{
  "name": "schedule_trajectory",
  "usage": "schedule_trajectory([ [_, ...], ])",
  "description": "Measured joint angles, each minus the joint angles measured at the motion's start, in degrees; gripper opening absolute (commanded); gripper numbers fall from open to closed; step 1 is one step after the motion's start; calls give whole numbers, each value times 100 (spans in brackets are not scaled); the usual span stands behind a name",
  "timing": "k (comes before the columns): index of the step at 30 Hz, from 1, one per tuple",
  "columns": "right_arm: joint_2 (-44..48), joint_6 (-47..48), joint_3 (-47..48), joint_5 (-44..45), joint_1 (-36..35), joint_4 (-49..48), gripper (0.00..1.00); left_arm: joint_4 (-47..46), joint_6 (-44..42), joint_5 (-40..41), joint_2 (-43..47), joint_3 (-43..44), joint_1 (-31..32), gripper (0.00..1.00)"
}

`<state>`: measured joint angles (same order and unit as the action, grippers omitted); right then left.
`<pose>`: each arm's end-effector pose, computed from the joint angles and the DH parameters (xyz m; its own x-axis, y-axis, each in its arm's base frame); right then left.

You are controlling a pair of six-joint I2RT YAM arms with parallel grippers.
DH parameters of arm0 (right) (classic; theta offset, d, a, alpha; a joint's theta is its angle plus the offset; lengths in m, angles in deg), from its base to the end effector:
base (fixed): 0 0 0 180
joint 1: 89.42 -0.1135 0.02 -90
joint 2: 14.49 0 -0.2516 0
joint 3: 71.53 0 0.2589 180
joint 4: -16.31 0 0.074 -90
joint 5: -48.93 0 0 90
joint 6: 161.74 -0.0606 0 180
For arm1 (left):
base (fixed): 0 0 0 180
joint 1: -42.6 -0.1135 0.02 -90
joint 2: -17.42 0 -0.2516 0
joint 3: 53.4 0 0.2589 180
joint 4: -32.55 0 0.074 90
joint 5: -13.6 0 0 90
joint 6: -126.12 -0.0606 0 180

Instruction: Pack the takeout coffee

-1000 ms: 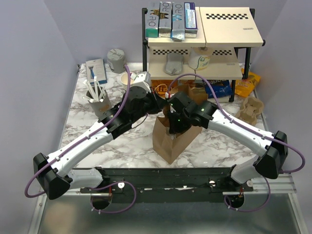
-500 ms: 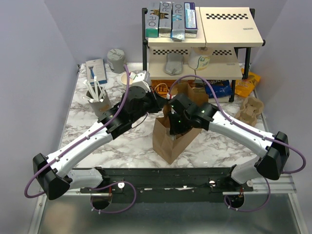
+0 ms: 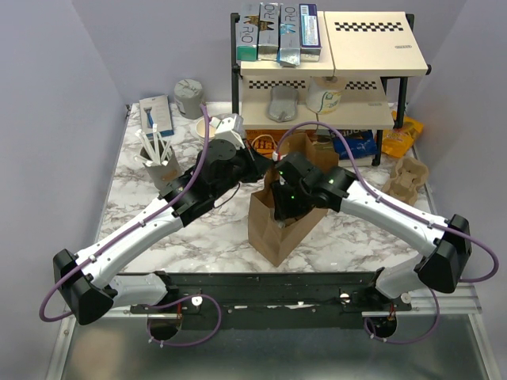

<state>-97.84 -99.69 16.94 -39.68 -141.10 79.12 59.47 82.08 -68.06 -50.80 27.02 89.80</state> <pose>0.2000 0.2507 0.2728 -0.8268 -0.2904 -0.4818 -0.4401 0.8673 0.2324 0.2166 -0.2209 0.3678 -0.5734 -0.4276 -0.6988 0.3143 0.6729 -0.6696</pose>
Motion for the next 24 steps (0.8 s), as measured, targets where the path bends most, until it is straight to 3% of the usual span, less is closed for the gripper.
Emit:
schedule_trajectory([
  [24, 730, -205, 643, 789, -31, 44, 71, -50, -2, -151, 7, 0, 7, 0],
])
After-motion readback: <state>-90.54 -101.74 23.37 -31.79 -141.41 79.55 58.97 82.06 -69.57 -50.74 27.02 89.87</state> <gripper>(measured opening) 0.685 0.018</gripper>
